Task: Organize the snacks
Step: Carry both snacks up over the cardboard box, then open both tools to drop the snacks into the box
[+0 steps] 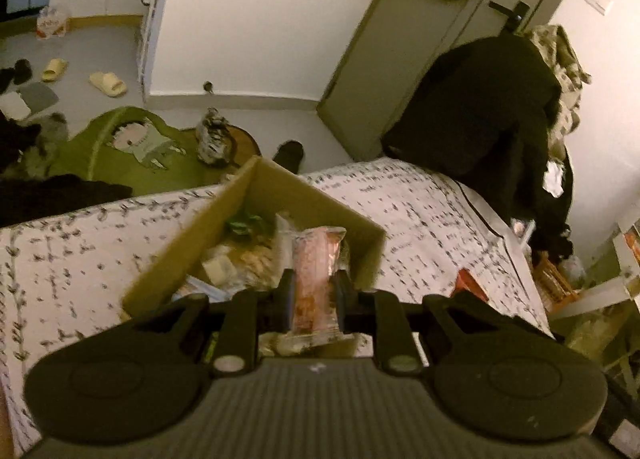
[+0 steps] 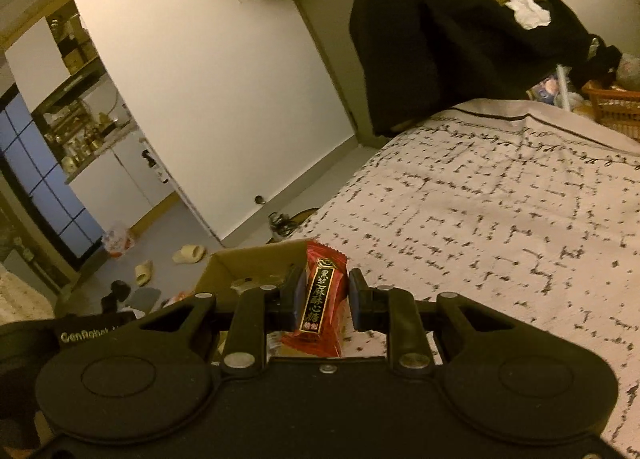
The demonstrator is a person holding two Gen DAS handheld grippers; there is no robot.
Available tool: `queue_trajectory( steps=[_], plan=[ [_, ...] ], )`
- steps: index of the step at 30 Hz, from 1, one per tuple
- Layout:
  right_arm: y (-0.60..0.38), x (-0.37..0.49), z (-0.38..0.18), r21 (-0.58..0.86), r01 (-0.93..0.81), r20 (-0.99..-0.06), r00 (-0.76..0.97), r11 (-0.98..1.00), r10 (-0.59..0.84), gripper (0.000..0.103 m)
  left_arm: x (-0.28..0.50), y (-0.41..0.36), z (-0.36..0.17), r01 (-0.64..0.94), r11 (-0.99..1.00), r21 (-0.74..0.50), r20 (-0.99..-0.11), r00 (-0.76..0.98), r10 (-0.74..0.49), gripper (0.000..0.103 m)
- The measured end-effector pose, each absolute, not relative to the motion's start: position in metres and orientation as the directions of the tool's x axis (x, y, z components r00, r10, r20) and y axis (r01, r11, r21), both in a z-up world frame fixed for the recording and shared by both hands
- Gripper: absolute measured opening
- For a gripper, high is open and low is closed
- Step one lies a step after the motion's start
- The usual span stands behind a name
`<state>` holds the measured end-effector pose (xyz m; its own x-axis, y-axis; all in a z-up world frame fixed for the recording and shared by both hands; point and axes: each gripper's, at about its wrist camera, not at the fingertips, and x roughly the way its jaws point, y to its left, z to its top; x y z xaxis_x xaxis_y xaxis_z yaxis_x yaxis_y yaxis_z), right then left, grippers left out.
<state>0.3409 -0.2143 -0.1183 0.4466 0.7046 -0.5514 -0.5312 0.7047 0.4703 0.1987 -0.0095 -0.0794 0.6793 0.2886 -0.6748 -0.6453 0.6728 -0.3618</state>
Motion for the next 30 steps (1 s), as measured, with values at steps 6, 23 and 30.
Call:
queue_trajectory(
  steps=[6, 23, 30],
  plan=[
    [-0.202, 0.33, -0.118, 0.495, -0.554, -0.543, 0.404, 0.669, 0.736, 0.023, 0.186, 0.007, -0.082, -0.669, 0.655, -0.35, -0.689, 0.658, 0.303, 0.018],
    [-0.184, 0.309, -0.118, 0.547, -0.573, -0.534, 0.322, 0.61, 0.782, 0.042, 0.169, 0.032, -0.09, -0.7, 0.621, -0.354, -0.707, 0.634, 0.312, 0.018],
    [-0.189, 0.318, -0.124, 0.523, -0.544, -0.565, 0.355, 0.655, 0.745, 0.05, 0.172, 0.039, -0.091, -0.693, 0.622, -0.364, -0.709, 0.639, 0.298, 0.018]
  ],
)
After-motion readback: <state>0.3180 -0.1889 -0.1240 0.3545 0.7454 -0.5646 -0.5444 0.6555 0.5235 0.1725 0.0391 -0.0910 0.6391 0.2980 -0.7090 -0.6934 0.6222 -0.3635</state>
